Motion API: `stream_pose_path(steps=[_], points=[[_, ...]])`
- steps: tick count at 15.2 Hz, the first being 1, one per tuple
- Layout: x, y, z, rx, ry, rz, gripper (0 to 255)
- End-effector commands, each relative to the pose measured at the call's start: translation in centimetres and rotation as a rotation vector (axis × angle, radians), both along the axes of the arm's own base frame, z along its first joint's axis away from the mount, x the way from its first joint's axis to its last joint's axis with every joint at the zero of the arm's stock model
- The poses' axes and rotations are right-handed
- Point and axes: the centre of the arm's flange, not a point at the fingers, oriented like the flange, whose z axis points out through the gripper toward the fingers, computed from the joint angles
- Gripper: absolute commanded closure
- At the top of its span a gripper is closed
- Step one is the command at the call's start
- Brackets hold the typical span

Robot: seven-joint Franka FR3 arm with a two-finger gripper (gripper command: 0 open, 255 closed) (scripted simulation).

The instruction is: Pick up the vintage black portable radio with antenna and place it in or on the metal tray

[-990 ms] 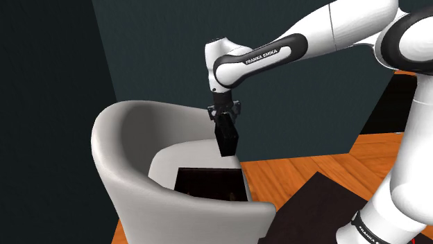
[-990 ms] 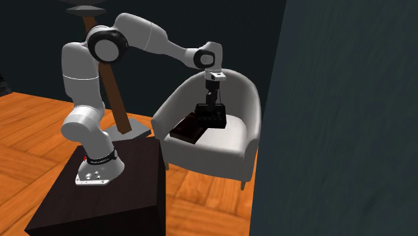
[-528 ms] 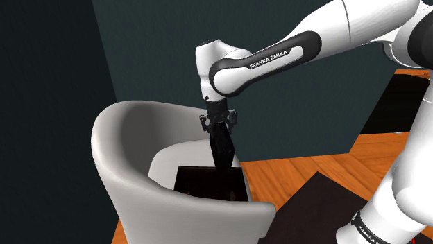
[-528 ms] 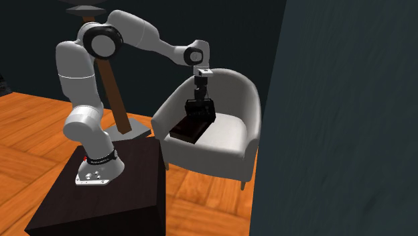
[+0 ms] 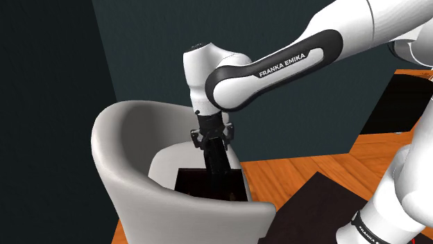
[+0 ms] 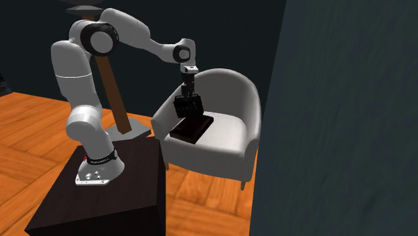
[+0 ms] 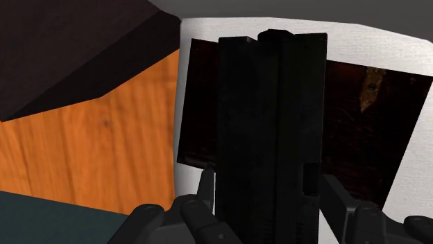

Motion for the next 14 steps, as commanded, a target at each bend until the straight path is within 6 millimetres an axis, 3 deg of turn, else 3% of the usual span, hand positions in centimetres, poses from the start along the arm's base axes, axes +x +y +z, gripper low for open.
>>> stream_pose_path(steps=[1,12,14], points=[[-0.3,0.6,-0.5,0.000,-0.002,-0.001,255],[-0.3,0.6,-6.4,0.000,-0.002,-0.001,255],[-0.3,0.6,-6.4,0.000,-0.002,-0.001,255]])
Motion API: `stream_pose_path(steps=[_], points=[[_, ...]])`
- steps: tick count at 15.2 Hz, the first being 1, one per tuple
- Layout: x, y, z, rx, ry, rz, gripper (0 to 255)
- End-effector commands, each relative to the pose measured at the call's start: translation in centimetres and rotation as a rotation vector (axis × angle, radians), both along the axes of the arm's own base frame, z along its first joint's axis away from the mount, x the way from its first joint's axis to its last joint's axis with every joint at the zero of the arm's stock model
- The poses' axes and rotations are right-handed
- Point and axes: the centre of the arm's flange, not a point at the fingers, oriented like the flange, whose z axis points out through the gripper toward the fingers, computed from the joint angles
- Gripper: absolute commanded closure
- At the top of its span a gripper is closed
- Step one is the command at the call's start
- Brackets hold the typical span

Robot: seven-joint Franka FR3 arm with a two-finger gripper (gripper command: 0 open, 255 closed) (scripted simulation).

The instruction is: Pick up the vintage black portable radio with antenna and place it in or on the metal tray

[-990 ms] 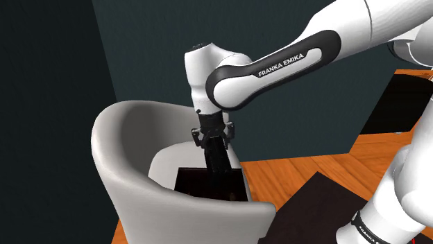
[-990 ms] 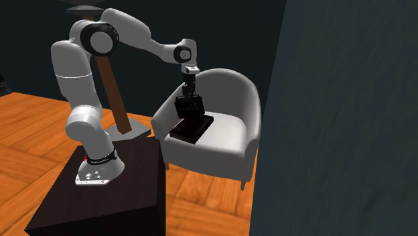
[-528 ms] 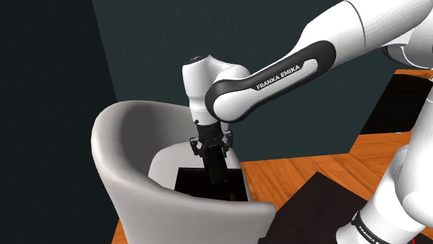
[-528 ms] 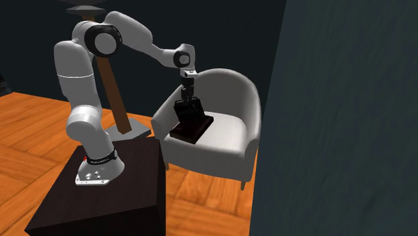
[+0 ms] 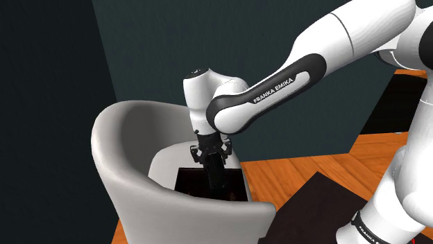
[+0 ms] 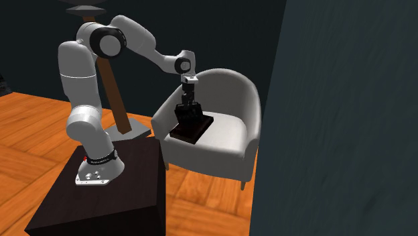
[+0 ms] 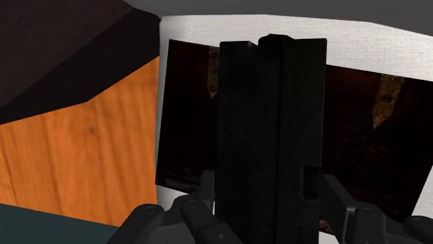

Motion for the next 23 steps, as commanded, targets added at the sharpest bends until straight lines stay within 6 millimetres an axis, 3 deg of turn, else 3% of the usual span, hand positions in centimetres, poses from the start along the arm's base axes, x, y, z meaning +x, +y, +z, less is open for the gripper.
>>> stream_pose_path(steps=[1,5,6,11,15,23], points=[[-0.1,0.1,-0.2,0.000,0.002,0.002,255],[-0.1,0.1,-0.2,0.000,0.002,0.002,255],[0.0,0.2,-0.2,0.000,0.002,0.002,0],[-0.1,0.1,-0.2,0.000,0.002,0.002,0],[0.3,1.1,4.7,0.000,0.002,0.002,0],[0.3,1.1,4.7,0.000,0.002,0.002,0]])
